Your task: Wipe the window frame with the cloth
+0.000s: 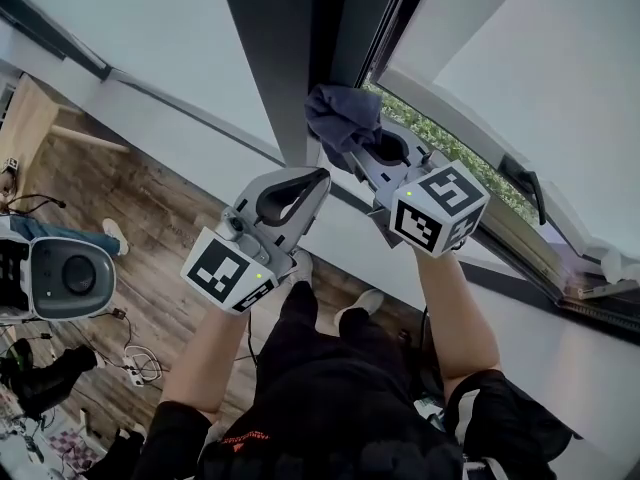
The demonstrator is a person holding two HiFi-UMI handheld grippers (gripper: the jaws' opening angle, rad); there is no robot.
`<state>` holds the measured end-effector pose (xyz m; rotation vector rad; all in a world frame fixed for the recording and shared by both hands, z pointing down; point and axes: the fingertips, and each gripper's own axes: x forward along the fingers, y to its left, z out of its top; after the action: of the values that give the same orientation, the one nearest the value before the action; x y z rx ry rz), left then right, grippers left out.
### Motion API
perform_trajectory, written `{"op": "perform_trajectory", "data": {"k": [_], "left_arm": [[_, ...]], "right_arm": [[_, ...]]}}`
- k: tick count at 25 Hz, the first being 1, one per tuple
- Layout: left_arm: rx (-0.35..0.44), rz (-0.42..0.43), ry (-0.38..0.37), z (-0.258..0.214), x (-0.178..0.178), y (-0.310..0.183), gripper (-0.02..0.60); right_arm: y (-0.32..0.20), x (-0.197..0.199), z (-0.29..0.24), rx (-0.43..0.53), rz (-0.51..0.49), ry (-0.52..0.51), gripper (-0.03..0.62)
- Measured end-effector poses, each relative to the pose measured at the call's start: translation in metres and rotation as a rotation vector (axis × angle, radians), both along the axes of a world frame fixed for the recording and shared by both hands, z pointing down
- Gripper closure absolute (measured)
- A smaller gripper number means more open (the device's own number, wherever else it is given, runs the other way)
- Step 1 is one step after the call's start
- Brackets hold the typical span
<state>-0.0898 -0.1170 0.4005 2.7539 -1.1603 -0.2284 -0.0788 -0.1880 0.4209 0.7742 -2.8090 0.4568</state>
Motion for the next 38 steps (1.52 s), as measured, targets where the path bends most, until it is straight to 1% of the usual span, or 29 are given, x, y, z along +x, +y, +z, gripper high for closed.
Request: {"op": "perform_trajectory", "data": {"k": [14, 19, 25, 38], "left_arm": [[-0.065, -0.009, 0.004, 0.035, -0.009, -0.004, 0.563], [-0.076, -0.016, 0.005, 0.045, -0.009, -0.001, 0.563], [-0.100, -0.017, 0.006, 0.054, -0.017, 0.001, 0.563], [-0.116, -0.016, 0.000, 0.069, -0.012, 0.011, 0.563]], "right_arm": [[-0.003, 0.002, 0.076, -0.130, 0.027, 0.039, 0.540], [-0.001, 0.005, 0.100, -0.163, 0.035, 0.051, 0.540], [0.002, -0.002, 0.118, -0.200, 0.043, 0.063, 0.540], [0.015, 0.005, 0.147, -0.232, 0.047, 0.093, 0.540]]}}
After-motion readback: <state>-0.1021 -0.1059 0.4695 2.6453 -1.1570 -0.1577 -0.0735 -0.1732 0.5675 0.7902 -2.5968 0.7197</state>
